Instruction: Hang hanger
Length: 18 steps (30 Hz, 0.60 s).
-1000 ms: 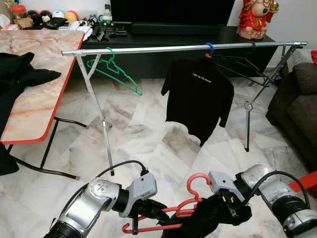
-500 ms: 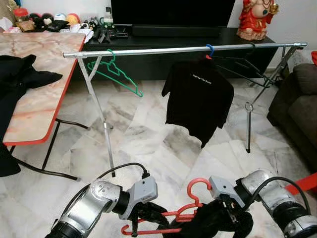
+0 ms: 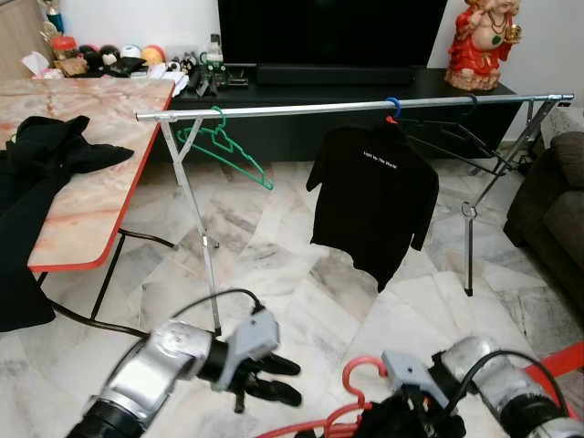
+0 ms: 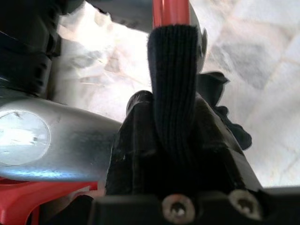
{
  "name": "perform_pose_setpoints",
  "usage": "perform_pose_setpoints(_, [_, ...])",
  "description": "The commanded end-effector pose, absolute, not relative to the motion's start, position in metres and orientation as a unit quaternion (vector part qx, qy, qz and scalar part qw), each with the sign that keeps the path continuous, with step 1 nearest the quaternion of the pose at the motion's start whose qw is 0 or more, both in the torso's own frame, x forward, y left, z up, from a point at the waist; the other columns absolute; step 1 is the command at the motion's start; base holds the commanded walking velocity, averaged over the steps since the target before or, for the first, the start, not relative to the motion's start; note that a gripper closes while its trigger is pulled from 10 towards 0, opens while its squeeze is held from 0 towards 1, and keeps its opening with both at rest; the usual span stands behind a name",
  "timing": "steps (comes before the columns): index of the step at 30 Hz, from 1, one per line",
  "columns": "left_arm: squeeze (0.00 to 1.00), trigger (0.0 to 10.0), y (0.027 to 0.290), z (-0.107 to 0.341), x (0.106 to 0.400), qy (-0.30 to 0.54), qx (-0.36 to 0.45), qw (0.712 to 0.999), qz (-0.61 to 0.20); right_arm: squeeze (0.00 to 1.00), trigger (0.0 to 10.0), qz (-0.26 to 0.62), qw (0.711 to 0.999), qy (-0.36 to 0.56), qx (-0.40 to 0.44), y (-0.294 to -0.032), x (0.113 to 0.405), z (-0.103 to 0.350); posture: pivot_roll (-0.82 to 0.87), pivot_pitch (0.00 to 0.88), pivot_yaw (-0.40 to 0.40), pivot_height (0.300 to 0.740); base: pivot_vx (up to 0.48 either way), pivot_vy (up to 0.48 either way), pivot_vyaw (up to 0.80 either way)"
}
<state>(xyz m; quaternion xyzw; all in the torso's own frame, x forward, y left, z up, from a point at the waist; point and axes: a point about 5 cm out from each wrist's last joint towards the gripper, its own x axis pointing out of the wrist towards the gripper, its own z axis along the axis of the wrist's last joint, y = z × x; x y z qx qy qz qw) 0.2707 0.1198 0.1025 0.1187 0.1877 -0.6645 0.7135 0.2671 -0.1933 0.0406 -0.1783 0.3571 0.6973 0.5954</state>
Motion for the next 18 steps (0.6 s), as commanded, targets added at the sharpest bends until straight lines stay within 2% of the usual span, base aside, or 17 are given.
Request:
perform_pose_setpoints(1, [1.0,10.0,0.116,0.11,0.27,0.179,0.115,0.704,-0.678,0.0,0.0,0.687,0.605,0.355,-0.192,-0.196,0.268,0.041,-0.02,0.025,-0.024,0.74,0.0,0.0,0.0])
perform_pose_setpoints(5, [1.0,10.0,0.117,0.111,0.27,0.181,0.122,0.699,-0.681,0.0,0.0,0.668,0.631,0.349,-0.183,-0.199,0.271,0.042,-0.02,0.056,-0.025,0.74,0.0,0.0,0.0])
perform_pose_setpoints(6, [1.0,10.0,0.121,0.111,0.278,0.166,0.126,0.737,-0.643,0.0,0.0,0.648,0.658,0.335,-0.186,-0.204,0.277,0.047,-0.02,0.064,-0.026,0.74,0.0,0.0,0.0])
perform_pose_setpoints(7, [1.0,10.0,0.124,0.11,0.282,0.158,0.128,0.754,-0.624,0.0,0.0,0.638,0.671,0.328,-0.188,-0.206,0.28,0.049,-0.02,0.064,-0.026,0.74,0.0,0.0,0.0])
perform_pose_setpoints(9, [1.0,10.0,0.125,0.11,0.285,0.152,0.131,0.768,-0.609,0.0,0.0,0.628,0.682,0.322,-0.19,-0.209,0.282,0.052,-0.02,0.071,-0.03,0.74,0.0,0.0,0.0])
perform_pose_setpoints(11, [1.0,10.0,0.131,0.111,0.285,0.147,0.115,0.788,-0.586,0.0,0.0,0.581,0.735,0.294,-0.191,-0.219,0.293,0.064,-0.02,0.091,-0.031,0.74,0.0,0.0,0.0])
perform_pose_setpoints(12, [1.0,10.0,0.131,0.111,0.285,0.147,0.115,0.788,-0.586,0.0,0.0,0.581,0.735,0.294,-0.191,-0.219,0.293,0.064,-0.02,0.091,-0.031,0.74,0.0,0.0,0.0])
perform_pose_setpoints(13, [1.0,10.0,0.137,0.112,0.286,0.141,0.108,0.806,-0.564,0.0,0.0,0.549,0.767,0.273,-0.19,-0.228,0.299,0.073,-0.02,0.103,-0.028,0.74,0.0,0.0,0.0])
perform_pose_setpoints(16, [1.0,10.0,0.146,0.113,0.288,0.128,0.089,0.839,-0.522,0.0,0.0,0.528,0.783,0.264,-0.197,-0.243,0.294,0.077,-0.03,0.121,-0.028,0.74,0.0,0.0,0.0])
perform_pose_setpoints(18, [1.0,10.0,0.148,0.115,0.289,0.119,0.068,0.851,-0.507,0.0,0.0,0.531,0.782,0.262,-0.196,-0.246,0.29,0.077,-0.03,0.125,-0.029,0.74,0.0,0.0,0.0])
